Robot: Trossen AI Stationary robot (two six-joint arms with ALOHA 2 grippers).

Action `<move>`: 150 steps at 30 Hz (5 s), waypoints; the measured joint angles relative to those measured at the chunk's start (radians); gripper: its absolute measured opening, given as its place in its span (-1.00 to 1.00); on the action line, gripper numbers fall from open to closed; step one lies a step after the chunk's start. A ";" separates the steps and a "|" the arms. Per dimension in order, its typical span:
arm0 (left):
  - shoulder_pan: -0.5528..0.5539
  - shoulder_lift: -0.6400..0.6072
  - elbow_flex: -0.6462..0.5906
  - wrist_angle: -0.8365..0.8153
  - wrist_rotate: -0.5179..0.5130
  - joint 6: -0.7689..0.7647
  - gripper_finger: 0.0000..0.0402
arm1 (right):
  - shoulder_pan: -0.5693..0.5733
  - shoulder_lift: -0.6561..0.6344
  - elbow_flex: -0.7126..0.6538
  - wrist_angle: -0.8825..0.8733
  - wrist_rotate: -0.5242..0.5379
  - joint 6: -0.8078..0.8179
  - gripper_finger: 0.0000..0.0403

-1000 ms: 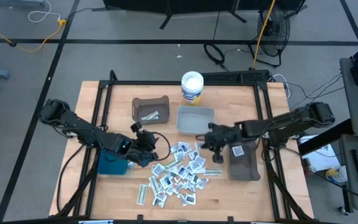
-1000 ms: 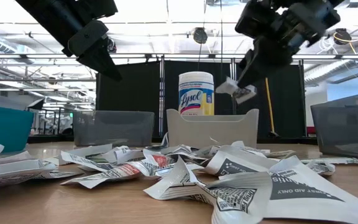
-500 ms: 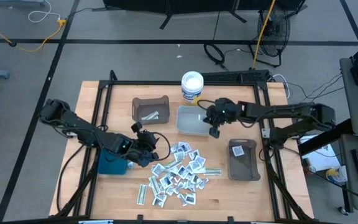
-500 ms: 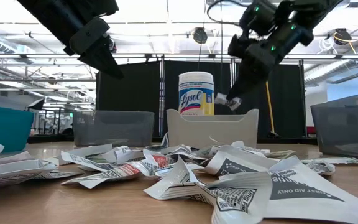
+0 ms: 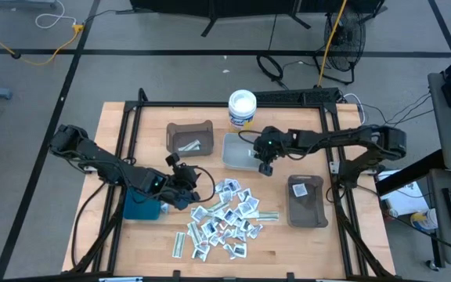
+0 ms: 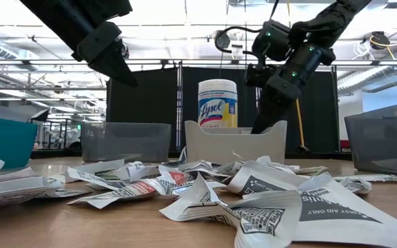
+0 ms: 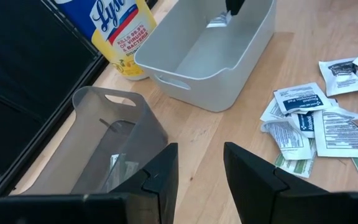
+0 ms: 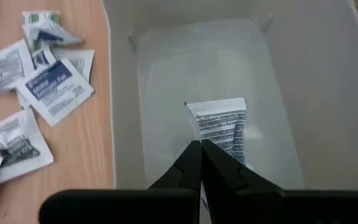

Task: Pick & Place First Aid Supplies
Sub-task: Put the gray towelette pack into the gray bin, then put the blue alcohol pad into the bottom black bin

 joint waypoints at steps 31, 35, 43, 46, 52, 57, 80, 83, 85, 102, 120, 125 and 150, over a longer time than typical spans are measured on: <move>0.005 0.000 0.000 0.040 0.003 -0.023 -0.34 | 0.162 -0.272 0.002 -0.022 0.004 -0.185 -0.50; 0.018 0.000 0.000 0.054 0.039 -0.022 -0.34 | 0.255 -0.361 0.001 -0.090 0.006 -0.184 -0.50; 0.031 0.000 0.000 0.120 0.083 -0.030 -0.34 | 0.445 -0.504 -0.157 -0.053 0.247 -0.141 -0.50; 0.062 0.000 0.000 0.181 0.215 -0.018 -0.34 | 0.501 -0.561 -0.287 0.114 0.310 -0.135 -0.50; 0.121 0.000 0.000 0.232 0.444 -0.013 -0.34 | 0.578 -0.653 -0.522 0.516 0.319 -0.231 -0.50; 0.128 0.000 0.000 0.229 0.573 -0.032 -0.34 | 0.629 -0.678 -0.644 0.767 0.319 -0.300 -0.50; 0.138 0.229 0.145 0.379 0.592 0.094 -0.34 | 0.788 -0.830 -0.664 0.625 0.399 -0.340 -0.50; 0.145 0.228 0.145 0.385 0.569 0.168 -0.34 | 0.807 -0.858 -0.664 0.614 0.403 -0.368 -0.50; 0.153 0.228 0.144 0.379 0.548 0.232 -0.34 | 0.809 -0.871 -0.664 0.618 0.424 -0.395 -0.50; 0.188 0.255 0.144 0.176 0.512 -0.019 -0.34 | 0.752 -0.892 -0.664 0.570 0.551 -0.446 -0.50; 0.190 0.297 0.143 0.261 0.449 0.075 -0.09 | 0.753 -0.881 -0.664 0.524 0.473 -0.339 -0.50; 0.195 0.297 0.143 0.266 0.449 0.065 0.11 | 0.753 -0.881 -0.664 0.524 0.473 -0.347 -0.50; 0.186 0.411 0.144 0.298 0.473 0.041 -0.07 | 0.753 -0.881 -0.664 0.526 0.474 -0.343 -0.50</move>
